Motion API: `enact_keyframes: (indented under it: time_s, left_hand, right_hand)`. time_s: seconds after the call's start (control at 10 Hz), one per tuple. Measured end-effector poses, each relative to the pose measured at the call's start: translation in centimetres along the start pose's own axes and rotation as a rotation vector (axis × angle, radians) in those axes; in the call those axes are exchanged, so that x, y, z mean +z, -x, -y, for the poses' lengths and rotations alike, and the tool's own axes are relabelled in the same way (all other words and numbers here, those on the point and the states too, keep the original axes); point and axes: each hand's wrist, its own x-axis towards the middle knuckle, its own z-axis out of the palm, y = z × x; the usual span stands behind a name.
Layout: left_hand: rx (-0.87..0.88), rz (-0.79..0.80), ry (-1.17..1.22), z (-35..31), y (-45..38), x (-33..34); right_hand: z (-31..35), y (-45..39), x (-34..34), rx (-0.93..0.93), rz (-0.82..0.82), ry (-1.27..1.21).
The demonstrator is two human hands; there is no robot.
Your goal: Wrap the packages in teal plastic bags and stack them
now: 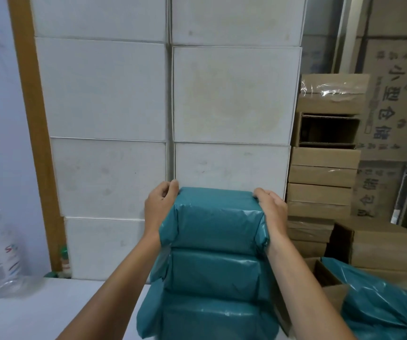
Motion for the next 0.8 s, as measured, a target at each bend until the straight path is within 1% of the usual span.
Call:
enact_keyframes:
  time_s: [0.2,0.3,0.4,0.5,0.6,0.7,0.8]
  left_hand:
    - [-0.191,0.101,0.081,0.1,0.3,-0.7]
    - [-0.298,0.164,0.247,0.0,1.8,-1.9]
    - [-0.322,0.261,0.309,0.6,3.4,-2.7]
    - [-0.314,0.310,0.310,0.6,4.4,-3.3]
    - [-0.253,0.329,0.267,0.6,4.8,-3.5]
    - [-0.265,0.298,0.250,0.4,5.1,-3.8]
    - [-0.266,0.281,0.233,-0.2,5.3,-4.2]
  right_hand:
    - [0.0,-0.2,0.1,0.037,-0.043,-0.024]
    - [-0.2,-0.1,0.1,0.040,-0.046,-0.053]
    - [0.2,0.3,-0.1,0.052,-0.037,-0.046]
    - [0.4,0.6,-0.5,0.082,-0.016,-0.001]
    - [1.3,1.4,-1.2,0.101,0.052,0.022]
    - [2.5,2.5,-2.2,0.065,0.160,0.117]
    - [3.1,3.2,-3.3,0.015,0.205,0.264]
